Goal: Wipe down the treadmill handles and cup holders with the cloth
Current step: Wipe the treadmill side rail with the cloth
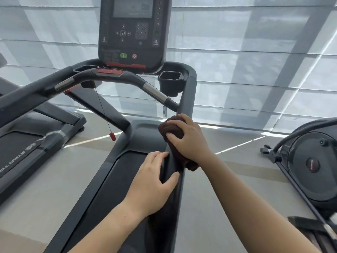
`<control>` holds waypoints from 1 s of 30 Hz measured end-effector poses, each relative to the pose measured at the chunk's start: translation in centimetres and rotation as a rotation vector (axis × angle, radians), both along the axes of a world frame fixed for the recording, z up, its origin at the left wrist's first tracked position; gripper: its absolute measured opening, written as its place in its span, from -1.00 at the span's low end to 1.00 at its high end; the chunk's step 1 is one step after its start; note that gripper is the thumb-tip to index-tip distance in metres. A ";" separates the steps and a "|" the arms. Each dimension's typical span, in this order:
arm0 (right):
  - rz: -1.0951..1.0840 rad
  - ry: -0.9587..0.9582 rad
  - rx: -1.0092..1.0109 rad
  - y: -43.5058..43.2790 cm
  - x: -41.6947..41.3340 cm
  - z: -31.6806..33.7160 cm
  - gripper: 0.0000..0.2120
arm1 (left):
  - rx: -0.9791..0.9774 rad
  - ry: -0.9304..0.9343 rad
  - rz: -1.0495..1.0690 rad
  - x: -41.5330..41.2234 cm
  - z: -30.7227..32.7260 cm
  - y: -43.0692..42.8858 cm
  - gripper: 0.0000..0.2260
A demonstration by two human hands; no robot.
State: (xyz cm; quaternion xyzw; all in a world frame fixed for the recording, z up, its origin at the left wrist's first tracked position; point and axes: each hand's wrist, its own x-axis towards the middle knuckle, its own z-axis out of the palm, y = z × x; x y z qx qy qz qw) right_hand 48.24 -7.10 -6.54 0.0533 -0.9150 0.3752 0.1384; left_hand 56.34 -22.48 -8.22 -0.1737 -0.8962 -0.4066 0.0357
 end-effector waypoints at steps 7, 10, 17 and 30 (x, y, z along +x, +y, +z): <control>-0.058 -0.032 0.046 -2.0 4.8 0.1 -0.65 | -0.107 0.042 -0.193 -1.1 0.2 -4.0 -0.53; -0.149 -0.045 0.022 -3.3 7.9 0.3 -0.64 | -0.180 0.041 -0.223 -1.7 1.0 -7.9 -0.55; -0.396 -0.280 0.385 -10.7 13.3 1.2 -0.57 | -0.287 -0.046 -0.342 -2.0 7.3 -15.5 -0.62; -0.650 -0.360 0.394 -13.8 15.7 1.3 -0.50 | -0.408 -0.141 -0.585 -2.5 11.2 -14.4 -0.68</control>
